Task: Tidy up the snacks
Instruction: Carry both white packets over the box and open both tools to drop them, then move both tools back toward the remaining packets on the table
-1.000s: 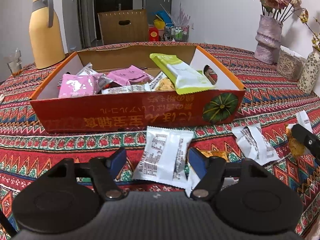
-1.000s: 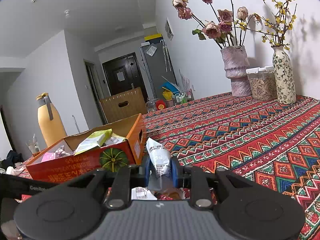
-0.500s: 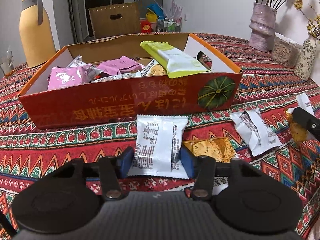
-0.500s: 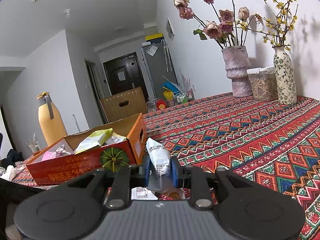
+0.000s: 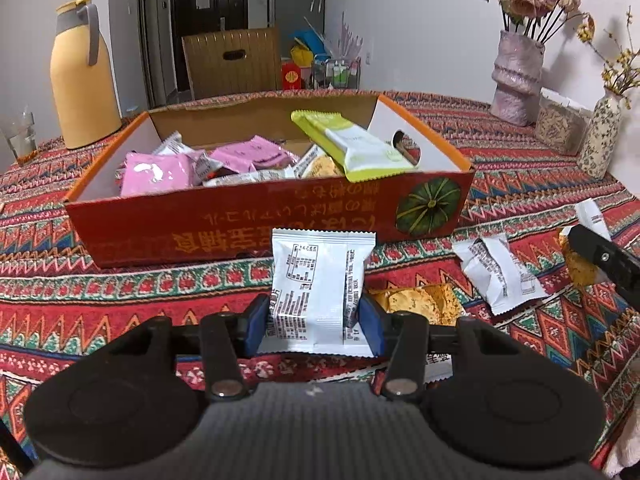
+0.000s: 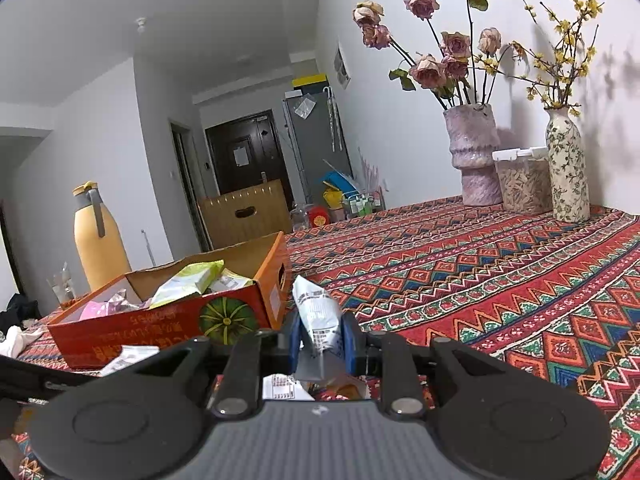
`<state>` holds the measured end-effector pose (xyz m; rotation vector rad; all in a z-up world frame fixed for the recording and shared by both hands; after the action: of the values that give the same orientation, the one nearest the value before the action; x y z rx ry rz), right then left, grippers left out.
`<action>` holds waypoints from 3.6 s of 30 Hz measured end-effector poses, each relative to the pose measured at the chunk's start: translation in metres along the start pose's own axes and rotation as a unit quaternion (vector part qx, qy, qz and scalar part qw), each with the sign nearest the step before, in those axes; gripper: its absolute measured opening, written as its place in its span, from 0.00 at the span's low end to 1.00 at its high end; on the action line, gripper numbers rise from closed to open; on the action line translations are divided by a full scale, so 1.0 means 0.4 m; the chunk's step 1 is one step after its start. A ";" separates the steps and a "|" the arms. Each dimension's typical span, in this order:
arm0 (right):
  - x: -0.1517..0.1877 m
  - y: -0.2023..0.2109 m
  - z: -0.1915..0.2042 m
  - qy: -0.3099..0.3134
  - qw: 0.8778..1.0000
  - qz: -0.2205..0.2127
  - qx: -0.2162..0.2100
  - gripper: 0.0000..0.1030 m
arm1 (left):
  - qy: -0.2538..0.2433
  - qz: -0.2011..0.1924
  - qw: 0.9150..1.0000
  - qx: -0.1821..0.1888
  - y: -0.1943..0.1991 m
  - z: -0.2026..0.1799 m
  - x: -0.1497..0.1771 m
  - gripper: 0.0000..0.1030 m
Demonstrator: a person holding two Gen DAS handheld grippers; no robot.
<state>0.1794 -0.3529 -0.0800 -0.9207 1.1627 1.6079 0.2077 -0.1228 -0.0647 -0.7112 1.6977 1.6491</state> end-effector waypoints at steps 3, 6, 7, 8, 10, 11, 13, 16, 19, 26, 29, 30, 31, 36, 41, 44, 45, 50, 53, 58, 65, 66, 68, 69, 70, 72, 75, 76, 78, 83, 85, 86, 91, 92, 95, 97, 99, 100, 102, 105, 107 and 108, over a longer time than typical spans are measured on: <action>-0.011 0.010 0.018 0.007 1.000 -0.005 -0.003 0.20 | 0.003 -0.016 1.000 0.002 0.027 0.012 -0.011 0.48; -0.031 0.021 0.048 0.018 1.000 -0.016 -0.011 0.20 | 0.004 -0.033 0.999 0.004 0.053 0.023 -0.024 0.48; -0.039 0.023 0.059 0.022 0.999 -0.019 -0.014 0.20 | 0.005 -0.040 0.999 0.004 0.063 0.027 -0.030 0.48; -0.046 0.024 0.070 0.025 0.999 -0.022 -0.017 0.20 | 0.005 -0.046 0.999 0.004 0.072 0.031 -0.037 0.48; -0.061 0.024 0.094 0.033 0.999 -0.028 -0.023 0.20 | 0.009 -0.059 0.998 0.004 0.087 0.042 -0.051 0.48; -0.069 0.022 0.106 0.037 0.998 -0.031 -0.026 0.20 | 0.010 -0.065 0.998 0.004 0.094 0.046 -0.059 0.48; -0.084 0.018 0.131 0.043 0.998 -0.036 -0.033 0.20 | 0.013 -0.078 0.997 0.001 0.107 0.058 -0.078 0.48; -0.107 0.008 0.169 0.054 0.997 -0.043 -0.042 0.20 | 0.014 -0.095 0.995 -0.004 0.123 0.075 -0.108 0.48; -0.128 -0.010 0.206 0.066 0.995 -0.048 -0.051 0.20 | 0.015 -0.112 0.993 -0.011 0.135 0.091 -0.141 0.48; -0.174 -0.080 0.284 0.085 0.993 -0.047 -0.072 0.20 | 0.021 -0.133 0.990 -0.028 0.122 0.127 -0.209 0.48; -0.188 -0.120 0.310 0.093 0.992 -0.043 -0.076 0.20 | 0.026 -0.136 0.990 -0.033 0.105 0.144 -0.231 0.48; -0.190 -0.134 0.318 0.094 0.992 -0.040 -0.077 0.20 | 0.029 -0.138 0.989 -0.035 0.098 0.150 -0.239 0.48; -0.192 -0.149 0.324 0.093 0.992 -0.036 -0.078 0.20 | 0.031 -0.139 0.989 -0.036 0.091 0.155 -0.245 0.48; -0.197 -0.227 0.351 0.090 0.992 -0.013 -0.082 0.20 | 0.044 -0.139 0.988 -0.043 0.051 0.182 -0.272 0.48; -0.206 -0.293 0.364 0.092 0.993 -0.005 -0.075 0.20 | 0.055 -0.138 0.987 -0.054 0.003 0.205 -0.294 0.48; -0.196 -0.332 0.355 0.083 0.994 0.001 -0.067 0.20 | 0.064 -0.130 0.988 -0.060 -0.035 0.222 -0.290 0.48; -0.192 -0.342 0.352 0.083 0.994 0.002 -0.065 0.20 | 0.067 -0.127 0.988 -0.061 -0.047 0.229 -0.288 0.48; -0.172 -0.375 0.338 0.081 0.995 0.011 -0.058 0.20 | 0.070 -0.123 0.987 -0.075 -0.088 0.253 -0.279 0.48; -0.160 -0.385 0.342 0.087 0.995 0.020 -0.054 0.20 | 0.072 -0.115 0.988 -0.070 -0.101 0.259 -0.275 0.48; -0.147 -0.393 0.340 0.088 0.994 0.030 -0.052 0.21 | 0.073 -0.122 0.988 -0.066 -0.092 0.258 -0.269 0.50; -0.146 -0.385 0.323 0.070 0.996 0.031 -0.048 0.66 | 0.092 -0.146 0.981 -0.084 -0.063 0.271 -0.270 1.00; -0.147 -0.384 0.321 0.068 0.996 0.028 -0.046 0.86 | 0.094 -0.148 0.981 -0.083 -0.060 0.273 -0.269 1.00; -0.149 -0.376 0.316 0.063 0.997 0.022 -0.045 1.00 | 0.097 -0.147 0.981 -0.082 -0.057 0.273 -0.269 1.00; -0.151 -0.372 0.313 0.060 0.997 0.021 -0.045 1.00 | 0.095 -0.148 0.981 -0.083 -0.056 0.273 -0.270 1.00; -0.152 -0.370 0.311 0.059 0.997 0.019 -0.045 1.00 | 0.094 -0.148 0.981 -0.083 -0.056 0.272 -0.270 1.00; -0.153 -0.367 0.308 0.058 0.997 0.017 -0.043 1.00 | 0.094 -0.148 0.981 -0.082 -0.056 0.273 -0.270 1.00; -0.154 -0.366 0.309 0.058 0.997 0.016 -0.044 1.00 | 0.093 -0.149 0.981 -0.081 -0.056 0.272 -0.271 1.00; -0.153 -0.365 0.309 0.059 0.997 0.015 -0.044 1.00 | 0.092 -0.149 0.981 -0.081 -0.056 0.272 -0.271 1.00; -0.153 -0.364 0.310 0.060 0.997 0.015 -0.045 1.00 | 0.092 -0.150 0.981 -0.082 -0.057 0.273 -0.271 1.00; -0.159 -0.354 0.310 0.061 0.997 0.009 -0.044 1.00 | 0.094 -0.153 0.981 -0.080 -0.045 0.267 -0.274 1.00; -0.166 -0.348 0.309 0.061 0.997 0.008 -0.042 1.00 | 0.092 -0.155 0.980 -0.079 -0.034 0.261 -0.277 1.00; -0.172 -0.343 0.309 0.060 0.997 0.009 -0.040 1.00 | 0.092 -0.157 0.980 -0.078 -0.027 0.259 -0.279 1.00; -0.210 -0.302 0.304 0.053 0.998 0.003 -0.042 1.00 | 0.093 -0.160 0.980 -0.074 0.003 0.252 -0.290 1.00; -0.215 -0.295 0.302 0.053 0.998 0.003 -0.042 1.00 | 0.093 -0.160 0.980 -0.073 0.009 0.251 -0.291 1.00; -0.222 -0.270 0.293 0.060 0.997 0.001 -0.040 1.00 | 0.090 -0.164 0.980 -0.072 0.030 0.242 -0.287 1.00; -0.222 -0.254 0.282 0.065 0.997 0.004 -0.037 1.00 | 0.088 -0.163 0.980 -0.069 0.042 0.237 -0.279 1.00; -0.217 -0.236 0.271 0.067 0.997 0.008 -0.034 1.00 | 0.087 -0.160 0.981 -0.067 0.053 0.233 -0.269 1.00; -0.214 -0.230 0.265 0.069 0.997 0.010 -0.032 1.00 | 0.087 -0.159 0.981 -0.066 0.057 0.233 -0.265 1.00; -0.207 -0.217 0.249 0.074 0.997 0.016 -0.024 1.00 | 0.087 -0.155 0.982 -0.064 0.066 0.231 -0.255 1.00; -0.193 -0.195 0.227 0.082 0.996 0.028 -0.013 1.00 | 0.083 -0.147 0.984 -0.061 0.078 0.223 -0.234 1.00; -0.183 -0.179 0.212 0.091 0.995 0.035 -0.006 1.00 | 0.079 -0.142 0.985 -0.060 0.083 0.218 -0.222 1.00; -0.175 -0.170 0.203 0.096 0.995 0.040 -0.002 1.00 | 0.078 -0.139 0.986 -0.058 0.086 0.216 -0.214 1.00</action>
<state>0.2608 -0.2833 -0.0118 -1.0618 1.3431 1.6131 0.2429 -0.0400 0.0241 -1.1067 1.5332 1.5375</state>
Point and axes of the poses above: each gripper's, at about its wrist camera, not at the fingertips, and y roughly against the way its jaws point, z to its left, x to its underside, the point moved 6 cm from there along -y, roughly the way its jaws point
